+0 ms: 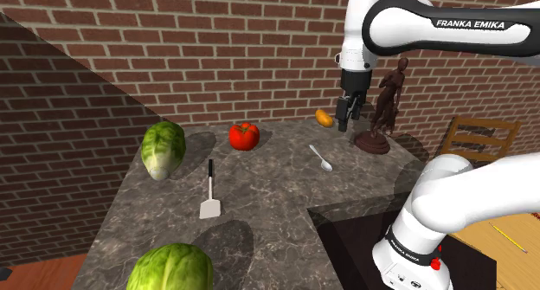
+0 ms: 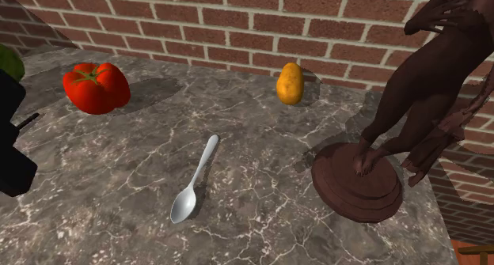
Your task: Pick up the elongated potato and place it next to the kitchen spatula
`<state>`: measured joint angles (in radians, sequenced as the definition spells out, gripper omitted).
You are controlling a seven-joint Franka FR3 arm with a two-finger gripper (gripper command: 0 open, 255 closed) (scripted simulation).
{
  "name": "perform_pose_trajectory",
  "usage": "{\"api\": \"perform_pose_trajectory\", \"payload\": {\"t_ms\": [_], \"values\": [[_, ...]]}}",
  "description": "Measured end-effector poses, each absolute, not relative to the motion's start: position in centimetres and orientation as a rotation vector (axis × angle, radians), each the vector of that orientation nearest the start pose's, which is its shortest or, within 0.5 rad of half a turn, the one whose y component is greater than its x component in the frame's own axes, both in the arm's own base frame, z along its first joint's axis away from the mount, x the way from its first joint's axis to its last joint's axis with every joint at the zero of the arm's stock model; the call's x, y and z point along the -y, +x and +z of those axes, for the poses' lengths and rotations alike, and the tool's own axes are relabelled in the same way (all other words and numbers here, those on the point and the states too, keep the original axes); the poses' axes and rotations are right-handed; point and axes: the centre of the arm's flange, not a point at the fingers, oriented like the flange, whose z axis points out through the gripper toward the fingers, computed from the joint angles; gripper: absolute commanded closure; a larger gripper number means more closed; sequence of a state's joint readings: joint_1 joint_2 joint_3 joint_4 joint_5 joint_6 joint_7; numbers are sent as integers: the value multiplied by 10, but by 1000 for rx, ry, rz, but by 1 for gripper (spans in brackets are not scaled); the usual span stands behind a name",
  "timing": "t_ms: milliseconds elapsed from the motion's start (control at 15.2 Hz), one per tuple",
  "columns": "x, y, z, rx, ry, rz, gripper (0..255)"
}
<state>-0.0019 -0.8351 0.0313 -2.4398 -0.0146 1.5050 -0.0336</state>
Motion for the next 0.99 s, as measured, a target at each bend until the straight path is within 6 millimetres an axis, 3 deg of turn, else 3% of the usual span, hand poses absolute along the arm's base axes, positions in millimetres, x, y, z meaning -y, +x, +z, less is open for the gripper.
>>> {"api": "perform_pose_trajectory", "payload": {"t_ms": [330,990], "values": [[14,307,545,37,-3178,150,0],[101,395,498,-112,-3192,113,0]]}}
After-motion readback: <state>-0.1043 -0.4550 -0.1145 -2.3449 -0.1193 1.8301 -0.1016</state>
